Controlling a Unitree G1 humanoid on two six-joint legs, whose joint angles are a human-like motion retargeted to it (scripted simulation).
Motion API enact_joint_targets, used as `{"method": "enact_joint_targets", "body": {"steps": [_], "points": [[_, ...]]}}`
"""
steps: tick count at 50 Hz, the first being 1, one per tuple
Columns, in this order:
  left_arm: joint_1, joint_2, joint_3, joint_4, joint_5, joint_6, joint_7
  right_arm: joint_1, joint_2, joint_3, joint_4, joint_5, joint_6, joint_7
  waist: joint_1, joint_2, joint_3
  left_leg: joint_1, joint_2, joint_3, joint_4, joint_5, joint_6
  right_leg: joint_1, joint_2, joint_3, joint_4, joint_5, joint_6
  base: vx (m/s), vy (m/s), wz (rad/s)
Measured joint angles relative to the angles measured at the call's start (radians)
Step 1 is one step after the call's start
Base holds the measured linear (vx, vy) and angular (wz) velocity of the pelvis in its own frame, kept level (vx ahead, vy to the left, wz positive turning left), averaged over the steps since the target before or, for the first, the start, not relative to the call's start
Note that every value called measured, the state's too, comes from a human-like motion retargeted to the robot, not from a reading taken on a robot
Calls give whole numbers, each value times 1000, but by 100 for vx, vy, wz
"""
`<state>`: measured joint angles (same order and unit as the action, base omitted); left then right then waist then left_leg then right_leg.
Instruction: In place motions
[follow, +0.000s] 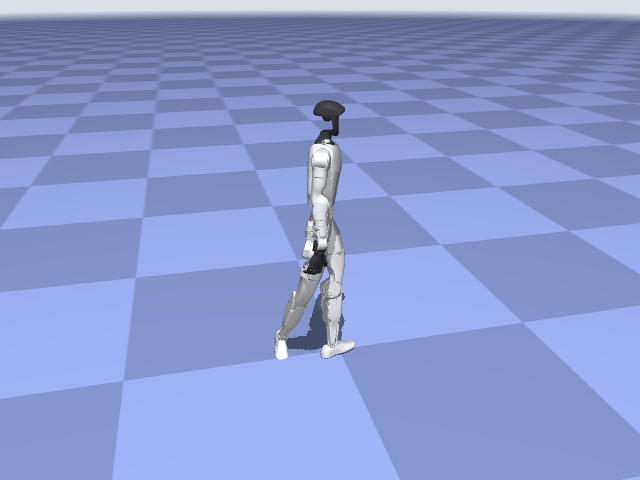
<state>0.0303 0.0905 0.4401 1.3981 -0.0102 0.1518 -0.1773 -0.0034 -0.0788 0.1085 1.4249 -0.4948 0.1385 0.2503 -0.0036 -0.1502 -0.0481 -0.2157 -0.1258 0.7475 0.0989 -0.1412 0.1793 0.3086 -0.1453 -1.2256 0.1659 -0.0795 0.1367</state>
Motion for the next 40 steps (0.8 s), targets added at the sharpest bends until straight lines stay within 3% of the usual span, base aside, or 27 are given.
{"method": "enact_joint_targets", "body": {"steps": [3,5,7,9,13,18,25,28,30,34,40], "points": [[-19,-23,-11,-6,-27,-9,3,27,-22,-46,13,18,8,-24,-48,93,4,18,62,-81,-6,-3,-1,-20,7,129,155,99,-143,3,22,118],[-31,-35,-20,-8,-38,-16,-7,39,-34,-63,18,43,9,-32,-98,147,8,22,99,-130,-3,-1,-1,-90,-18,275,319,95,-198,1,18,145],[-43,-38,-36,-9,-27,-19,-26,43,-37,-79,21,74,16,-36,-155,167,5,17,92,-182,-14,10,10,-227,1,525,450,48,-158,-3,11,177],[-52,-35,-66,-5,-7,-22,-35,45,-32,-95,18,109,20,-39,-195,180,13,15,86,-233,-23,22,21,-323,73,716,498,33,-151,-7,6,149],[-64,-28,-133,22,29,-24,-33,48,-13,-106,-8,144,8,-35,-227,202,32,16,98,-291,-24,41,30,-411,114,811,496,6,-198,-3,4,121],[-66,-30,-171,66,72,-21,-49,46,6,-80,-52,109,-6,-24,-288,202,39,22,68,-366,-43,78,41,-503,162,923,369,-14,-173,0,4,142],[-39,-32,-176,116,99,-17,-62,35,18,-40,-79,69,-11,-13,-301,130,58,97,-32,-436,-68,113,41,-496,154,1041,58,-36,-120,4,2,119],[-26,-19,-172,142,121,-11,-64,34,26,-39,-76,64,-9,-9,-331,97,66,150,-79,-501,-71,123,39,-448,134,997,-58,51,-120,16,-7,151],[-19,-6,-149,165,143,0,-59,29,31,-36,-67,45,-2,-1,-333,83,43,163,-103,-539,-70,130,35,-393,103,854,-108,37,-99,20,-9,87],[0,-8,-101,177,132,3,-27,18,34,-18,-70,22,4,-17,-216,81,22,169,-87,-474,-77,126,21,-363,115,854,-141,38,-84,9,-3,-50],[13,-1,-85,182,105,7,-63,2,51,-3,-95,16,-4,-13,-219,102,-2,176,-75,-498,-88,138,14,-356,130,835,-127,7,-100,9,-3,40]]}}
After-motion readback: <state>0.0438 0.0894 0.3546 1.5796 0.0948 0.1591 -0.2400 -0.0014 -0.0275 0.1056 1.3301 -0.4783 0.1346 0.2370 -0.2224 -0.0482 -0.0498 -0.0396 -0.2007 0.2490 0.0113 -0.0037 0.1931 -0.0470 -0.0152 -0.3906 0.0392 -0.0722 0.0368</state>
